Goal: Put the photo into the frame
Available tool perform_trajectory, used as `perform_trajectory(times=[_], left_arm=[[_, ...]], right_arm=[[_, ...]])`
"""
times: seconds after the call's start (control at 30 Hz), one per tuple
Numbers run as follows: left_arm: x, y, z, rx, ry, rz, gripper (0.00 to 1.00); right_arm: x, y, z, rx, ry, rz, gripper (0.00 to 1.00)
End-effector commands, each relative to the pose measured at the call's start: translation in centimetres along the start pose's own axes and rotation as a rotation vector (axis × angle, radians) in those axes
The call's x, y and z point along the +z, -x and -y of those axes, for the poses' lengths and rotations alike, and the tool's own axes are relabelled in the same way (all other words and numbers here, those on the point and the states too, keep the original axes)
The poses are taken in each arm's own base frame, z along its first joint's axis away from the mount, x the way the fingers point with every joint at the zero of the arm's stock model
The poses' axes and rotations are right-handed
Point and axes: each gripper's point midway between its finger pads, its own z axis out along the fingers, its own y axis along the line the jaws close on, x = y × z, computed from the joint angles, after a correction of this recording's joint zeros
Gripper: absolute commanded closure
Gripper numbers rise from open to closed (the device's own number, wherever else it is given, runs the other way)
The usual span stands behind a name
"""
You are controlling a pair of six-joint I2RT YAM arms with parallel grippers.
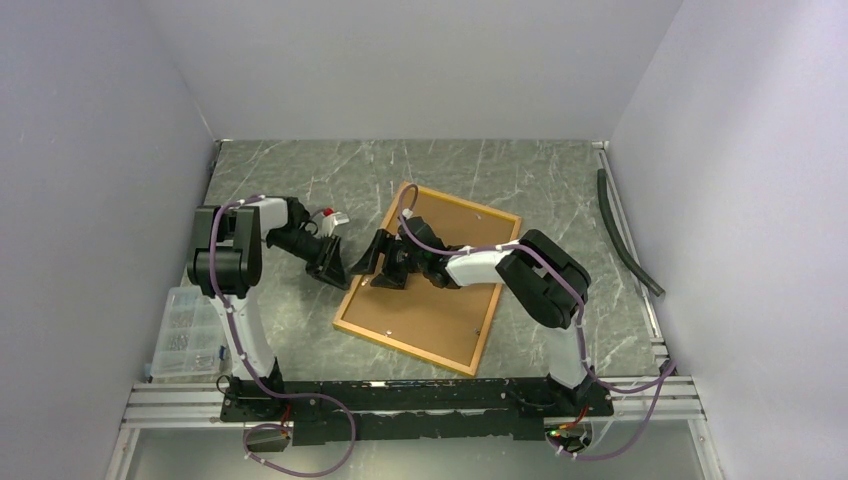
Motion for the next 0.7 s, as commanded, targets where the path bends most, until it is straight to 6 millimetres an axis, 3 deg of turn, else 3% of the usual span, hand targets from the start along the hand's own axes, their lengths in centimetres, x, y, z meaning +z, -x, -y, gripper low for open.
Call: perform_trajectory(times=[0.0, 0.67], left_arm=[[0.7, 0.2, 0.5, 0.047, -0.018, 0.002, 0.71], [1.9, -0.5, -1.1, 0.001, 0.031, -0.037, 0.81]], right_arm=[[0.1, -0.1, 0.7, 0.019, -0.016, 0.021, 0.26], [1.3, -0.1, 0.2, 0.024, -0.034, 0.033, 0.29]])
